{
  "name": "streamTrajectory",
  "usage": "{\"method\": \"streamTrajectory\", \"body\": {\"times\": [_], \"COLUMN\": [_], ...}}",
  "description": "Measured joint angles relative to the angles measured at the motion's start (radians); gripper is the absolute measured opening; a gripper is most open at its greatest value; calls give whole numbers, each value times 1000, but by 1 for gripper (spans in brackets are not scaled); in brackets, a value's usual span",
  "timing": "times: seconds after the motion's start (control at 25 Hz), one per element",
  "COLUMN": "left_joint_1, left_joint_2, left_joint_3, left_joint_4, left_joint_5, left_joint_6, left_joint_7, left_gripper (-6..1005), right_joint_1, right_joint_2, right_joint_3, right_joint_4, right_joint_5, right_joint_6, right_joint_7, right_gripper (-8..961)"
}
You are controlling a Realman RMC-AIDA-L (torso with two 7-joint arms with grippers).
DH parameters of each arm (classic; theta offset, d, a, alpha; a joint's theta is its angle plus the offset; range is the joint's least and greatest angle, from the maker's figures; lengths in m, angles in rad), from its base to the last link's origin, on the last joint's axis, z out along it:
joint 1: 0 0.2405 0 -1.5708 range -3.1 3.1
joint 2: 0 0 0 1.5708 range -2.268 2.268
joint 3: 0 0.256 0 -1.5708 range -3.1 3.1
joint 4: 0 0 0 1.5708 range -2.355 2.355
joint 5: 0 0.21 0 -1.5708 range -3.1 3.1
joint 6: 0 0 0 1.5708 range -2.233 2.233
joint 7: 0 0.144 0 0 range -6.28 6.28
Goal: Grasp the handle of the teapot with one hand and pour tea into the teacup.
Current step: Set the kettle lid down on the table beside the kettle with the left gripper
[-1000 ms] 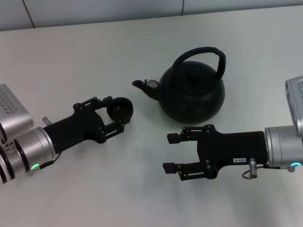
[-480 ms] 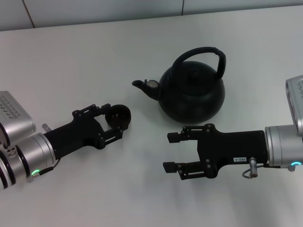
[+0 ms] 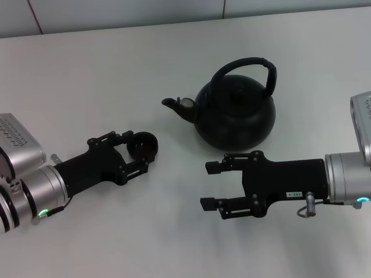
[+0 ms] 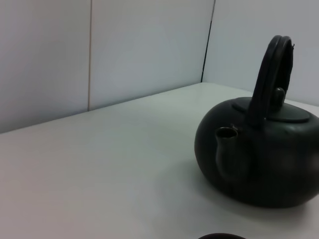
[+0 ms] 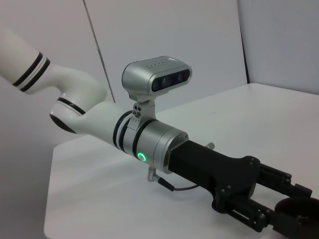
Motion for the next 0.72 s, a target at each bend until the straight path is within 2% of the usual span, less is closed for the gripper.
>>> {"method": "streamTrajectory", "body": {"times": [0.24,0.4,0.44,0.72], "left_joint_1": [-5,-8,-12,-11], "left_joint_2": [0,0,0,0], "left_joint_3": [12,39,69,77], "left_joint_4": [0,3,9,34], "left_joint_5": [7,6,6,15], "left_joint_6": [-5,-7,-7,-18], "left_joint_7": [-9,-10,-20,-90], "left_gripper": [685,685,685,694], "right_joint_1": [7,9,10,14], "right_joint_2": [0,-1,-1,-1], "right_joint_3": [0,0,0,1], "right_joint_4": [2,2,2,2], "right_joint_5": [0,0,0,0], "right_joint_6": [3,5,5,7], "right_joint_7": [0,0,0,0], "right_gripper": [749,750,750,749]}}
